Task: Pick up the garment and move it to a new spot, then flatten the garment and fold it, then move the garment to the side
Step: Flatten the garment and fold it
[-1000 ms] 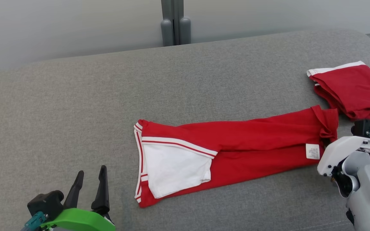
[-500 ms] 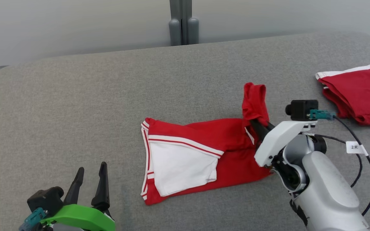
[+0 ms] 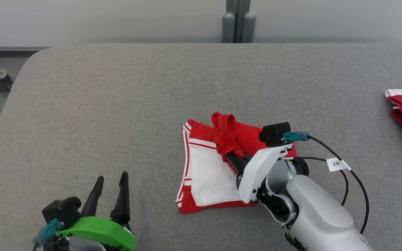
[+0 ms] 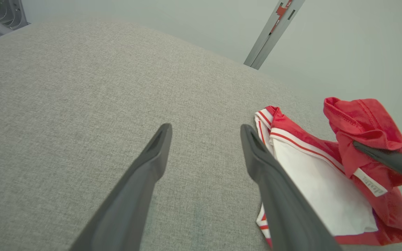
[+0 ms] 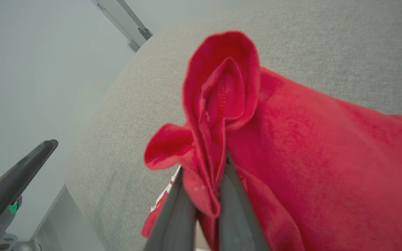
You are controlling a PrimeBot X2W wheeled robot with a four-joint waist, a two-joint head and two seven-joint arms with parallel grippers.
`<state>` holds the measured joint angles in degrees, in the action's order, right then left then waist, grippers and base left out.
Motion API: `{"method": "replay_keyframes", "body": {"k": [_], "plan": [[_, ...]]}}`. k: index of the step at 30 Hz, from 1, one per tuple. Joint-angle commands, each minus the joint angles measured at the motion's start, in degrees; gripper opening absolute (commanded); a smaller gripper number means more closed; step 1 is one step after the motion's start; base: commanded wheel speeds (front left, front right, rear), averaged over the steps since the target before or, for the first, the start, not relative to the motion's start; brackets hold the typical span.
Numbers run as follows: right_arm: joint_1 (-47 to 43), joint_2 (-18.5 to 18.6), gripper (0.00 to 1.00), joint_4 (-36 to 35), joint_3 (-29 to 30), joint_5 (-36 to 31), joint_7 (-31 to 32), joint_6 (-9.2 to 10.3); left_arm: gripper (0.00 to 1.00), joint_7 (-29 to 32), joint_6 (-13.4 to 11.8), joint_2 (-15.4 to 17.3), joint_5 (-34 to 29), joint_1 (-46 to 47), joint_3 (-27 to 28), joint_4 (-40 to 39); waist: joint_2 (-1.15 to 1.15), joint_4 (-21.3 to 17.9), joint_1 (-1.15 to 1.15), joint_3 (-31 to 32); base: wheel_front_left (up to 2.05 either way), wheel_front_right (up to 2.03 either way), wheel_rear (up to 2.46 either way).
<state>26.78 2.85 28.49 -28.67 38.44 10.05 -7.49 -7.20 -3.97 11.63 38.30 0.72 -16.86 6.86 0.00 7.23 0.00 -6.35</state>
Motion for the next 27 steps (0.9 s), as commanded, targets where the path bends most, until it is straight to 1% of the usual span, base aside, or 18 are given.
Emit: {"method": "replay_keyframes", "body": {"k": [1,2,3,4,5,6,9,11,14,16,18,21,27], "plan": [[1.1,0.1,0.0,1.4,-1.0,1.4,-0.8,0.02,1.0,-0.5,0.5,-0.2,-0.1,1.2,-0.3,0.4,0.0,1.8,0.0,-0.5,0.0,0.0,0.0],[1.4,0.1,0.0,2.3,-1.7,2.4,-1.2,0.02,1.0,-0.5,0.6,-0.2,-0.2,1.3,-0.3,0.6,0.0,2.1,0.0,-0.5,0.0,0.0,0.0],[2.0,0.1,0.06,3.4,-2.5,3.5,-1.5,0.02,1.0,-0.5,0.6,-0.3,-0.2,1.4,-0.5,0.8,0.0,2.3,0.0,-0.6,0.0,0.0,0.0],[2.5,0.1,0.42,4.2,-3.4,4.0,-1.8,0.02,1.0,-0.6,0.6,-0.4,-0.2,1.5,-0.5,1.0,0.0,2.4,0.0,-0.6,0.0,0.0,0.0],[3.1,0.0,0.92,4.6,-4.6,4.5,-2.3,0.01,1.0,-0.7,0.7,-0.5,-0.2,1.6,-0.6,1.2,0.0,2.6,0.0,-0.7,0.0,0.0,0.0],[3.5,0.1,1.0,5.1,-5.6,5.9,-3.1,0.01,1.0,-0.8,0.7,-0.5,-0.2,1.7,-0.7,1.3,0.0,2.7,0.0,-0.7,0.0,0.0,0.0],[4.4,0.2,1.0,6.1,-8.2,9.1,-5.1,0.02,1.0,-1.0,0.7,-0.7,-0.2,1.8,-0.9,1.7,0.0,2.6,0.0,-0.8,0.0,0.0,0.0],[5.4,0.1,1.0,6.6,-9.4,10.1,-6.4,0.02,1.0,-1.0,0.8,-0.7,-0.2,1.8,-1.1,1.8,0.0,2.3,0.0,-0.9,0.0,0.0,0.0],[6.1,0.2,1.0,7.3,-10.0,10.4,-8.8,0.02,1.0,-1.0,1.0,-0.8,-0.2,2.0,-1.3,2.2,0.0,1.5,0.0,-0.8,0.0,0.0,0.0],[6.4,0.2,1.0,7.9,-9.2,9.9,-10.7,0.02,1.0,-1.2,1.0,-0.9,-0.3,2.0,-1.6,2.3,0.0,0.9,0.0,-0.8,0.0,0.0,0.0],[6.6,0.2,1.0,8.7,-7.7,8.3,-12.9,0.02,1.0,-1.3,1.1,-0.9,-0.4,2.0,-1.9,2.5,0.0,0.2,0.0,-0.8,0.0,0.0,0.0],[6.6,1.3,1.0,10.6,-5.0,4.0,-16.7,0.02,1.0,-1.4,1.2,-1.0,-0.7,2.1,-2.4,2.6,0.0,-0.9,0.0,-0.6,0.0,0.0,0.0],[4.4,1.9,1.0,12.4,1.1,-2.3,-21.5,0.02,1.0,-2.2,1.3,-1.1,-1.4,2.4,-3.2,2.6,0.0,-2.7,0.0,-0.1,0.0,0.0,0.0]]}}
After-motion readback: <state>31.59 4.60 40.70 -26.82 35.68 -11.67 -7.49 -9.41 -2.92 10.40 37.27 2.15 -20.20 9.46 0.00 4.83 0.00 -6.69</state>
